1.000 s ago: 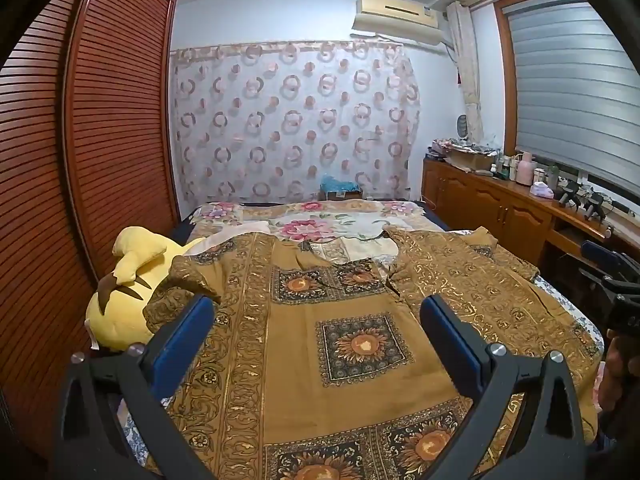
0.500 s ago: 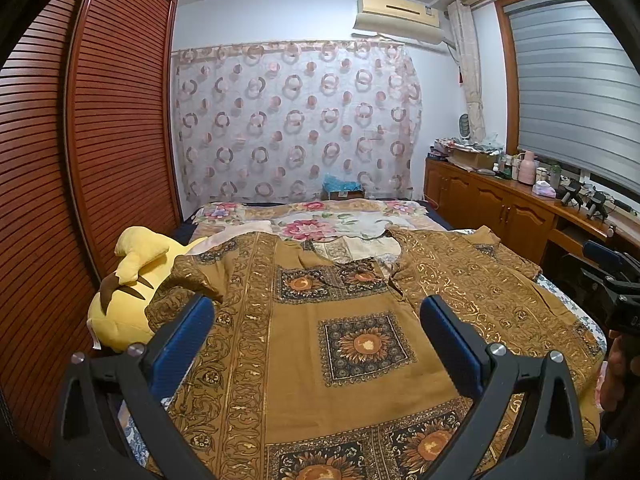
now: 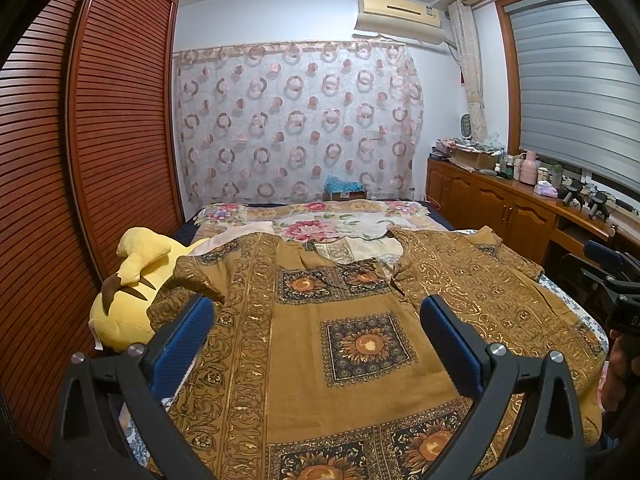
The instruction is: Fold small clothes
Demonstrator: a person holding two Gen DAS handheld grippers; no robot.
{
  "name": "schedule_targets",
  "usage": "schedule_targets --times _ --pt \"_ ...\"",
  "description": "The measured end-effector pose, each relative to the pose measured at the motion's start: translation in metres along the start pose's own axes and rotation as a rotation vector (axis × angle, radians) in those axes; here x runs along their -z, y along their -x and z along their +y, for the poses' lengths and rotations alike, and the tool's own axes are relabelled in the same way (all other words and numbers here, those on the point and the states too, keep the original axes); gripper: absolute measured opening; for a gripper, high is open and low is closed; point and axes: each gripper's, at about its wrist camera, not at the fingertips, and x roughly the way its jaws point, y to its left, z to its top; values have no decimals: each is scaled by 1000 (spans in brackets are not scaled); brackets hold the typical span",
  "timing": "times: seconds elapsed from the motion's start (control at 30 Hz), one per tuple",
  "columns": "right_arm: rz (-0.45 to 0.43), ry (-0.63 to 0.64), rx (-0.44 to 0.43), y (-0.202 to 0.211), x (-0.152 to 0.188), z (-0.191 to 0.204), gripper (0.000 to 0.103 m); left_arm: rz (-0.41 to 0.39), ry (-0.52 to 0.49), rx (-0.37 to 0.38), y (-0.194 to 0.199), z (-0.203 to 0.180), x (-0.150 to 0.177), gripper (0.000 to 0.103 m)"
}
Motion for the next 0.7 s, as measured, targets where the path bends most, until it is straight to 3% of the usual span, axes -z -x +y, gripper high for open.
schedule_targets --times 0.7 --pt "1 0 0 1 0 -1 103 -3 -5 -3 0 2 -1 103"
